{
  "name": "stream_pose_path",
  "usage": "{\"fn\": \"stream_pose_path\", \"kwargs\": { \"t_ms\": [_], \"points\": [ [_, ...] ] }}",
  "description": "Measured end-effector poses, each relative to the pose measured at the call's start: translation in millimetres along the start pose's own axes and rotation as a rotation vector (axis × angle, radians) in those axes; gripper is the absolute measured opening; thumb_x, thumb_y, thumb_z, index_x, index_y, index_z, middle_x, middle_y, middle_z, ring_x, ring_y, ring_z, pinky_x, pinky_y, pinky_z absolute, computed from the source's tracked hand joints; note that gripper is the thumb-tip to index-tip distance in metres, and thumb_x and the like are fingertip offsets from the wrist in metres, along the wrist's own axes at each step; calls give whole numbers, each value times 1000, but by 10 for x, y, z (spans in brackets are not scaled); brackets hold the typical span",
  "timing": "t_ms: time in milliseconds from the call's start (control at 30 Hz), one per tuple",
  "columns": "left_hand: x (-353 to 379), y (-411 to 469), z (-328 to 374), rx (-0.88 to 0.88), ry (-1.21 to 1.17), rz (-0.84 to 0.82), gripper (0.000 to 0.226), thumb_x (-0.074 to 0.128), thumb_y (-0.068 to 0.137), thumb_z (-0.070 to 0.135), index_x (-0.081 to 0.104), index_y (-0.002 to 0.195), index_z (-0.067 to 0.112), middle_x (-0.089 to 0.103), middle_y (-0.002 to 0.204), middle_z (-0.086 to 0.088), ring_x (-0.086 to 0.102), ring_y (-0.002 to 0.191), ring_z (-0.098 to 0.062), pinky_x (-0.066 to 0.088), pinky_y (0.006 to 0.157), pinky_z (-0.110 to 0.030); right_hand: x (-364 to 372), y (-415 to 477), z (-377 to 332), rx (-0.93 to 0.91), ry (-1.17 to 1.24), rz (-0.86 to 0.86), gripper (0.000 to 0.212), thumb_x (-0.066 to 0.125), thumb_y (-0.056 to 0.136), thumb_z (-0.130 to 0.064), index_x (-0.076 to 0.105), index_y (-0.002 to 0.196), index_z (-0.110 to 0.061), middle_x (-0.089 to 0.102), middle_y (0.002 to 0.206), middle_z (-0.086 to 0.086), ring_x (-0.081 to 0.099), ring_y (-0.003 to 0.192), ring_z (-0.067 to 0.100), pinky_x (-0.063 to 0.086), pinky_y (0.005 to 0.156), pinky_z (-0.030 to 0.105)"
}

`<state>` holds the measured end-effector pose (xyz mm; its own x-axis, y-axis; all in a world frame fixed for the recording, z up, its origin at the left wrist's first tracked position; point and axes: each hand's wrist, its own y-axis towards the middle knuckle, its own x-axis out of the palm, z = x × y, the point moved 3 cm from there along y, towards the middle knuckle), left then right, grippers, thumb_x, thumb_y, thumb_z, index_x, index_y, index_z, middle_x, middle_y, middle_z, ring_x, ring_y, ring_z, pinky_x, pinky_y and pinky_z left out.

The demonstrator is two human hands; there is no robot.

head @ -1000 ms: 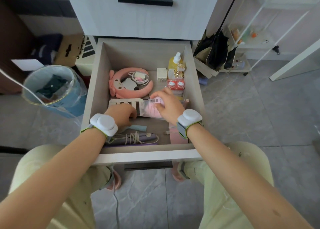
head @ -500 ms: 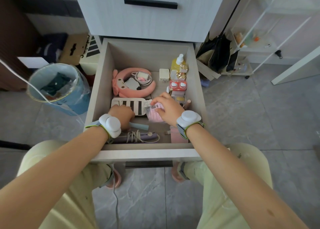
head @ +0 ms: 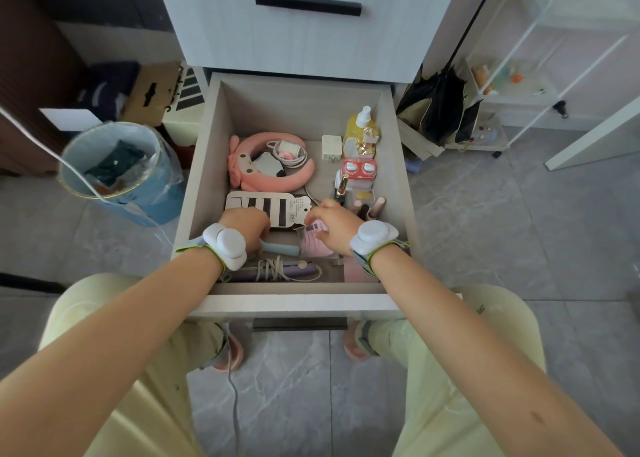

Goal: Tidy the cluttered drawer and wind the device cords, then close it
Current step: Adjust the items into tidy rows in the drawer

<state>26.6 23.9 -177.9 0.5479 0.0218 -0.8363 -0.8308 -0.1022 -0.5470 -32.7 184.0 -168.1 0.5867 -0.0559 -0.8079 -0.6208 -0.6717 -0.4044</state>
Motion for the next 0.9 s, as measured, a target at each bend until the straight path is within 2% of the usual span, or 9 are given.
{"fn": "stream_pose_path", "kwargs": {
  "t_ms": [133,267,400,467,533,600,700,800,900],
  "points": [
    [-26,-20,-13,4,-2,-10,32,73,76,21,67,107,18,63,111,-3,61,99,-22,52,77,-30,17,-29,-27,-5,-52,-53,38,51,88,0,58,122,-17,42,128,10,53,111,28,43,96,35],
    [-36,-26,-12,12,2,20,36,71,75,15,65,111,17,55,118,-6,54,109,-23,50,80,-31,-33,-86,-86,-18,-42,-57,39,45,84,4,62,112,-16,46,121,10,54,106,29,43,93,40],
    [-99,-69,33,105,69,177,15,67,77,25,66,92,24,57,110,0,53,103,-21,44,81,-31,-100,-145,-155,40,-116,-84,39,42,82,1,61,111,-15,58,100,7,55,95,27,44,80,34],
    [-46,-84,79,184,-75,79,13,70,75,29,65,87,26,61,102,4,57,91,-16,44,72,-27,-30,-171,-158,41,-172,-160,30,42,86,-6,62,106,-12,62,94,9,57,90,28,40,69,28],
    [33,-93,110,241,-173,-137,31,77,69,36,64,94,23,61,93,7,57,83,-14,45,67,-26,96,-154,-107,28,-229,-277,19,45,89,-17,62,83,-10,59,72,6,55,71,26,34,54,22],
    [91,-72,123,284,-95,-247,46,80,66,42,59,101,20,57,89,6,56,82,-16,44,66,-26,239,-126,-42,34,-287,-405,28,53,88,-26,49,61,-16,51,53,0,44,56,21,27,47,21],
    [170,-12,157,327,31,-284,54,78,67,40,54,111,19,58,96,2,58,87,-19,46,69,-30,386,-58,14,14,-381,-491,43,56,86,-32,37,50,-18,36,23,-3,34,46,19,24,47,22],
    [209,22,194,348,70,-312,57,78,67,38,50,114,20,60,103,0,59,92,-20,51,77,-33,446,-16,-6,10,-361,-505,42,59,85,-43,43,58,-15,41,47,-5,41,56,22,31,55,24],
    [206,68,198,360,62,-349,61,80,65,39,49,115,21,60,104,0,60,93,-21,53,81,-36,476,20,-47,-14,-379,-541,43,60,86,-42,42,59,-14,40,56,-2,41,51,18,28,46,24]
  ]
}}
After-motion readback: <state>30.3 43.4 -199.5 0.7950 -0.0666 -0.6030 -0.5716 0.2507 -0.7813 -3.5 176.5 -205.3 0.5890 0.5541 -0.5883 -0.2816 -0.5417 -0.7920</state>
